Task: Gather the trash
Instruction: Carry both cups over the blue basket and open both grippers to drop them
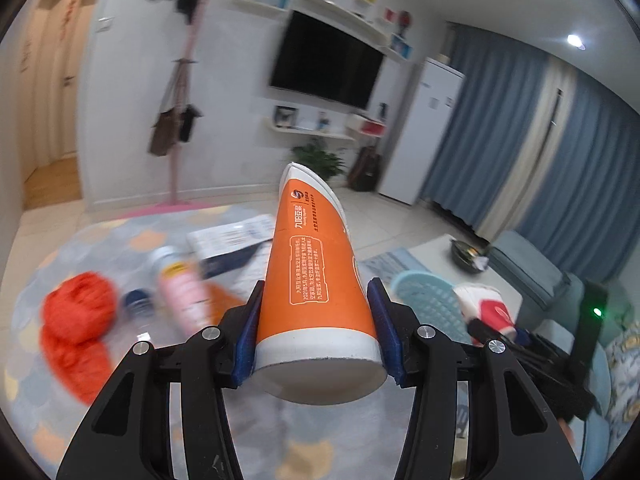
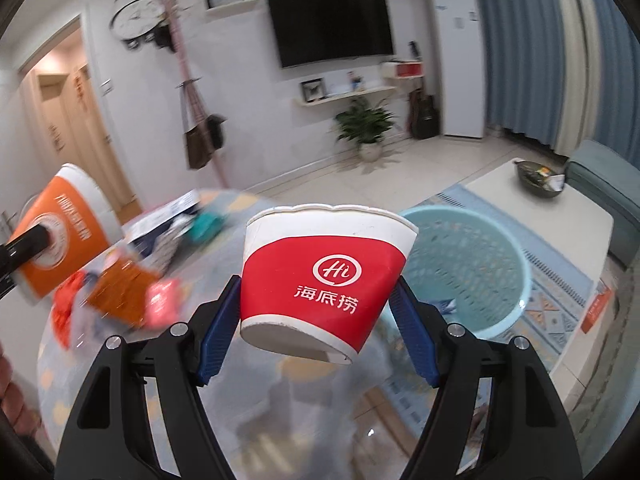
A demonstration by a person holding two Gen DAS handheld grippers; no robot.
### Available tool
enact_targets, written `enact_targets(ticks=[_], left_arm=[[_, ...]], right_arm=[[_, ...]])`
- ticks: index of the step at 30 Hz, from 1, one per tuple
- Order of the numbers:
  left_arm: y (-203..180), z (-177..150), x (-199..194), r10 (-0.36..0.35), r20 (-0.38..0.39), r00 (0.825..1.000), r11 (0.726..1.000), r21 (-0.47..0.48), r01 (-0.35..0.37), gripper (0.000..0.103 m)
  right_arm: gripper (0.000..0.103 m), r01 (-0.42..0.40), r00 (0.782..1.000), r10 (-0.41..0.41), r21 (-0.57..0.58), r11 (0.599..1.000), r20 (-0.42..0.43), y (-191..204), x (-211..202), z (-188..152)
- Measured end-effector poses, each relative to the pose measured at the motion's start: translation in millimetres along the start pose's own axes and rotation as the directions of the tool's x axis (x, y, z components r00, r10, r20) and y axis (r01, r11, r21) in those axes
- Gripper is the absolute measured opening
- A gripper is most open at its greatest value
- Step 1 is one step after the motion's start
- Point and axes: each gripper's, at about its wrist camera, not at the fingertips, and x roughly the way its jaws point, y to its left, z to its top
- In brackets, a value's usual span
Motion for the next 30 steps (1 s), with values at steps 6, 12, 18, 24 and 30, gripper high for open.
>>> enact_targets(ticks=[6,12,18,24,30], left_arm=[[-58,15,52,-0.117,-0.039,0.992,0.992,0.038,0.118,0.049],[-114,20,115,-0.215,-0.113,0.97,0.972,0.072,0.224,0.049],[-154,8,181,-0.237,-0.225,0.945,0.96,0.095,0.264,0.049],[-168,-10,237,-0.2,-0.327,0.924,0.964,0.103,0.245,0.049],[-169,-18,267,-0.186,-0.387,0.903,0.968,0.086,0.236,0.055]], right_arm=[[0.07,0.1,0.995,-0.099,0.077,0.992,-0.017,-59,33,18],[0.07,0.173,0.983,-0.16,0.167,0.971,-0.088,-115,63,19],[0.07,0.209,0.967,-0.168,0.217,0.954,-0.192,-152,100,13],[0.071,0.241,0.942,-0.172,0.225,0.944,-0.288,-170,131,2],[0.071,0.274,0.925,-0.189,0.234,0.933,-0.331,-180,144,-5]])
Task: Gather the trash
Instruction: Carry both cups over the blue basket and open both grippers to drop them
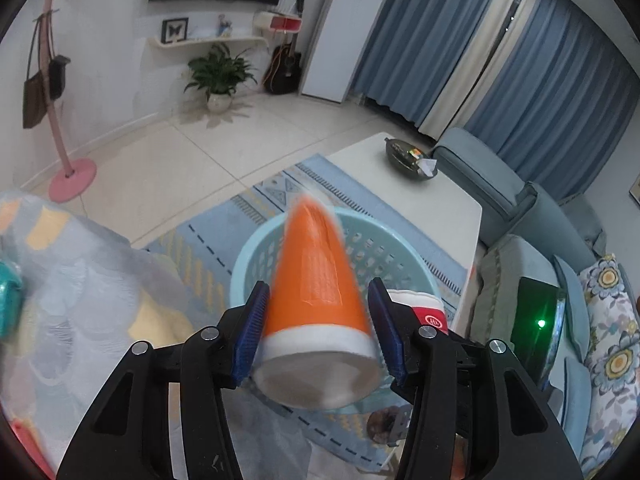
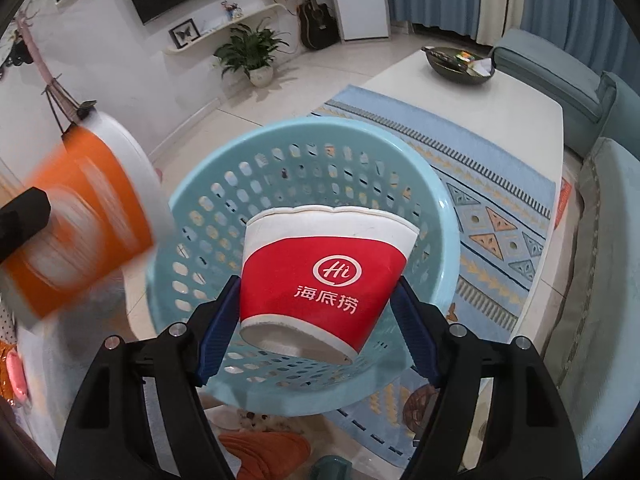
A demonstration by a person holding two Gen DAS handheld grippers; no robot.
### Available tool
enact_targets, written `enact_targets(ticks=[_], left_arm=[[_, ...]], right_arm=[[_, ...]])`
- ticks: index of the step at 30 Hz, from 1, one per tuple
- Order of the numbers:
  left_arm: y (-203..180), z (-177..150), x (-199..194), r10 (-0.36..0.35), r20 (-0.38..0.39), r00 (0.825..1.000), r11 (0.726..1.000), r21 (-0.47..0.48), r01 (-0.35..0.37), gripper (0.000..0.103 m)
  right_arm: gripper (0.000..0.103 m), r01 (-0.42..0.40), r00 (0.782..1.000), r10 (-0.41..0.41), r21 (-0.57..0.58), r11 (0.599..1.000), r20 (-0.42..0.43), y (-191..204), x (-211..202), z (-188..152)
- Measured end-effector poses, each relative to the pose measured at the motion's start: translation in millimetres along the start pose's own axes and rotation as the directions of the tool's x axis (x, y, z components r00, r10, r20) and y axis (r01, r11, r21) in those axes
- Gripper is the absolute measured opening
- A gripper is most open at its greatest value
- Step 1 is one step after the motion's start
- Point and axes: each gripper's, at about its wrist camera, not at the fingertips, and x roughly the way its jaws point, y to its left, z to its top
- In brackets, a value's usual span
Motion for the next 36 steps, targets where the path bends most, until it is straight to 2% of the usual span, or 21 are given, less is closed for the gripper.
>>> enact_targets(ticks=[3,6,9,18,28,36], left_arm=[[4,-3,4,-0.006,-0.016,1.0,1.0,-0.016,0.006,0.064],[6,-9,2,-0.006,-0.02,1.0,1.0,-0.012,0.006,0.069],[10,-16,-3,-0.005,-0.021,1.0,1.0,-0.019,0.004,0.072],[24,-36,-45,-0.013,0.022,1.0,0.999,-0.05,0.015,0.075],[42,-64,-135,0.021,0.147,0.989,0.998,-0.054,-0.013,0.077],[64,-96,-206,0.082,0.253,0.964,0.994,-0.088,-0.062,0.079]], right_arm=[[0.071,-0.001,1.0,0.001,0.019,1.0,-0.013,-7,4,0],[0.072,-0.003,1.0,0.004,0.03,1.0,-0.023,-12,5,-2],[0.077,-0.019,0.999,0.021,0.05,0.999,-0.032,-16,3,-4],[0.077,-0.076,0.997,0.077,0.047,0.996,-0.014,-1,-25,-11],[0.077,-0.185,0.978,0.192,-0.085,0.979,0.08,62,-97,-29],[0.078,-0.24,0.95,0.282,-0.262,0.935,0.135,127,-150,-53]])
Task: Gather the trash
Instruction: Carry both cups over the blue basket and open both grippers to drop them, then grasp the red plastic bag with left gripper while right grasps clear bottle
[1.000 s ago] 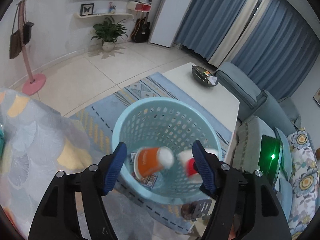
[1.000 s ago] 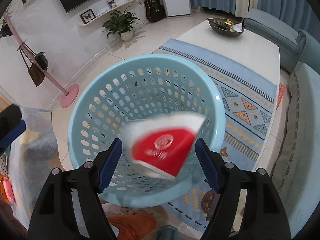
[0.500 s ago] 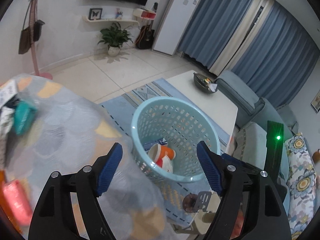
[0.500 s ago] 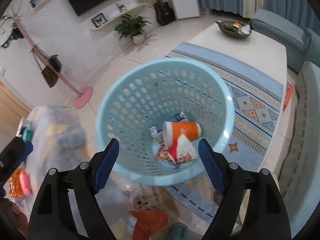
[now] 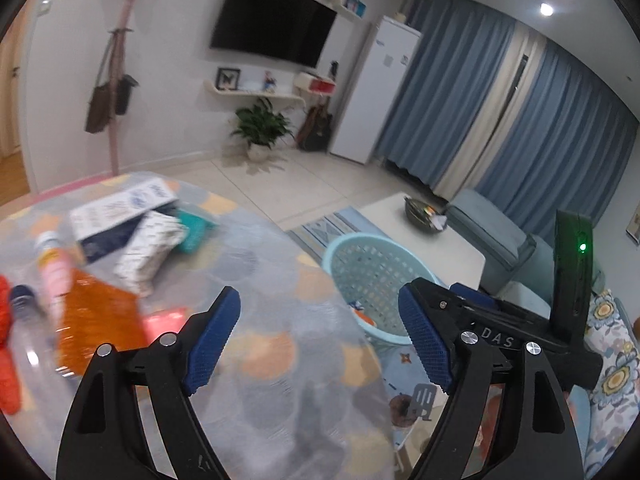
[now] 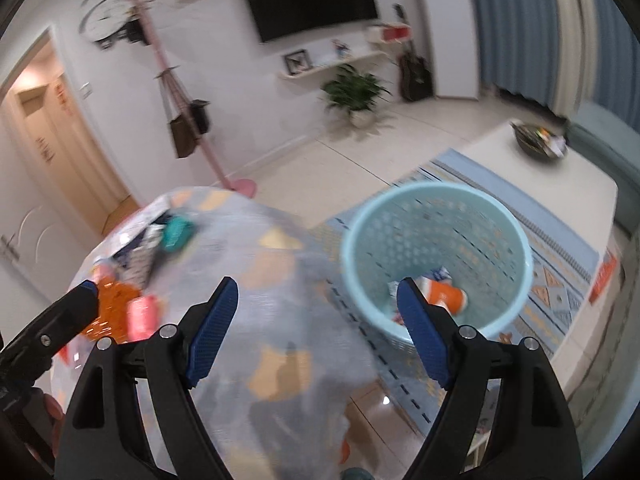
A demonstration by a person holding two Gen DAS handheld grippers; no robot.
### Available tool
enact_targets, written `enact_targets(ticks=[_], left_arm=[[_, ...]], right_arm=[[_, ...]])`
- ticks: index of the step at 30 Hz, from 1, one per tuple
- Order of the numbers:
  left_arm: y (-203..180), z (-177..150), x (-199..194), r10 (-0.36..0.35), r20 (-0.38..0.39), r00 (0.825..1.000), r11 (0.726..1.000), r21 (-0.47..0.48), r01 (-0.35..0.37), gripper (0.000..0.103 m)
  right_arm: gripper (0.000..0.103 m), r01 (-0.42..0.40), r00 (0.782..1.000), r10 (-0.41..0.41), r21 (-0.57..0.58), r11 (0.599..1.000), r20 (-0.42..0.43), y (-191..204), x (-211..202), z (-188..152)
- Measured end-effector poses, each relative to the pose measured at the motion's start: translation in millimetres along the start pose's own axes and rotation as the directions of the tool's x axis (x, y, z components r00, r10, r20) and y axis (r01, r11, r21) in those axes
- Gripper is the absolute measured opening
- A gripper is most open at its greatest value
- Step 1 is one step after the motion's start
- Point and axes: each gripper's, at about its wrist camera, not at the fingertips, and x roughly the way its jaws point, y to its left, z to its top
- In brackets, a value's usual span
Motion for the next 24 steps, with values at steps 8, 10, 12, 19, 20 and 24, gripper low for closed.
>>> enact_targets(ticks=[8,10,12,19,20,24], left_arm=[[32,-2,-44,0.079,0.061,0.995,0.997,-0.013,-0.078,0.08],[44,-3,-51,0.1,0.063,0.993,0.995,-0.028,-0.098,0.08],[56,-3,-58,0.118,0.063,0.991,0.992,-0.045,-0.115,0.08],[115,-10,-87,0.222,0.072,0.972,0.969,-0.127,-0.212,0.08],[125,-10,-91,0.236,0.073,0.969,0.964,-0.144,-0.224,0.08],[178,-13,-111,0.322,0.066,0.944,0.923,-0.243,-0.298,0.08]], right_arm=[[0.085,-0.076,0.996,0.082,-0.15,0.986,0.038,68,-16,-7],[0.086,-0.096,0.994,0.104,-0.181,0.979,0.035,84,-15,-9],[0.086,-0.113,0.992,0.122,-0.204,0.972,0.031,96,-14,-12],[0.086,-0.112,0.99,0.132,-0.313,0.943,0.044,140,-11,-23],[0.086,-0.113,0.99,0.135,-0.326,0.939,0.044,145,-11,-24],[0.086,-0.158,0.985,0.173,-0.366,0.917,0.009,171,-3,-30]])
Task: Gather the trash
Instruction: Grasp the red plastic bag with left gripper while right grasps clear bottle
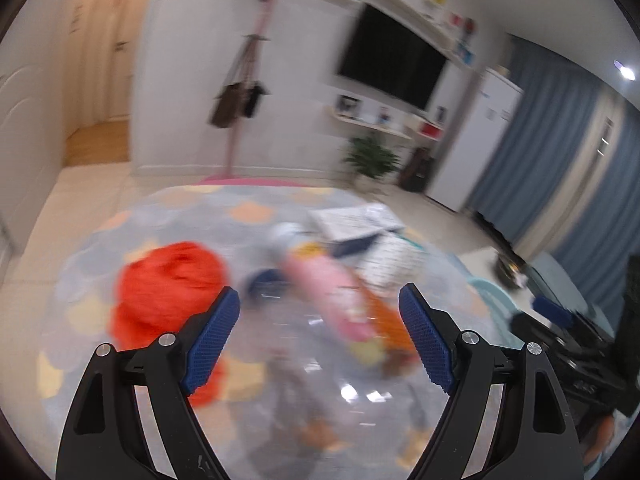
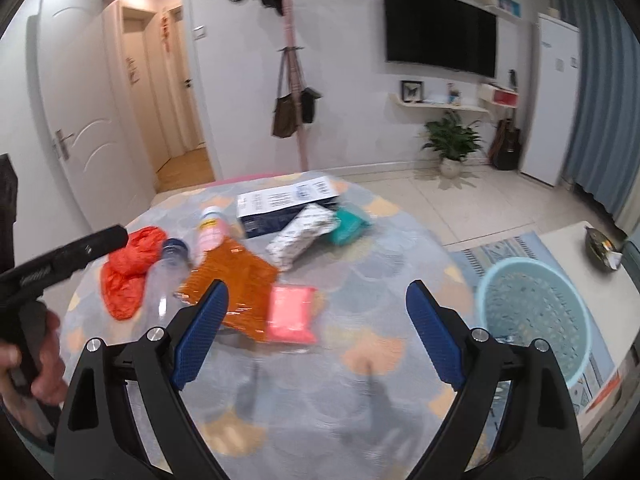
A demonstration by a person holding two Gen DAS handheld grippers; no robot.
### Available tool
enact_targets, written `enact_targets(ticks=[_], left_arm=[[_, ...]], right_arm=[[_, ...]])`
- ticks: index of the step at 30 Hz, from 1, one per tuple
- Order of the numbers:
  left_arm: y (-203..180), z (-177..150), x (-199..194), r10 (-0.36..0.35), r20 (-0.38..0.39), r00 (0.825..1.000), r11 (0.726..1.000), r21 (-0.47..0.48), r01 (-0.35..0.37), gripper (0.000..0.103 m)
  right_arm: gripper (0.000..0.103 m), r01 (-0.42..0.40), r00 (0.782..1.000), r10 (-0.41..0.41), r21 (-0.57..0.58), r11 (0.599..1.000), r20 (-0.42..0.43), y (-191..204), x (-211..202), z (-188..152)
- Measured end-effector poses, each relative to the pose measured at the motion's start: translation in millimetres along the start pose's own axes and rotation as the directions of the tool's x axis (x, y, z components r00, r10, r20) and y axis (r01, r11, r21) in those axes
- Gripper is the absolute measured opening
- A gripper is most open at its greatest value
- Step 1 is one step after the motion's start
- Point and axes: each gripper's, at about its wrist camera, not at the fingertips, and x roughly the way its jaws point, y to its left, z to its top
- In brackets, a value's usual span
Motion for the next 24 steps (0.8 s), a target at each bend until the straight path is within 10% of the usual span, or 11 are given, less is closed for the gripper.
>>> enact_targets(ticks=[10,24], left_arm=[[88,3,31,0.155,-0.106,0.982,0.968,-0.184,-0.172,0.084],[111,-7,53,0.197,-0.118,0.973,0.954,-0.204,-0.218,0.083]], right_arm=[[0.078,-0.18,0.981,0.169,-0.126,0.976,-0.095,88,32,-12],[0.072,-0.155,0.979,0.126,-0.183,0.971,-0.163,125,73,-17]])
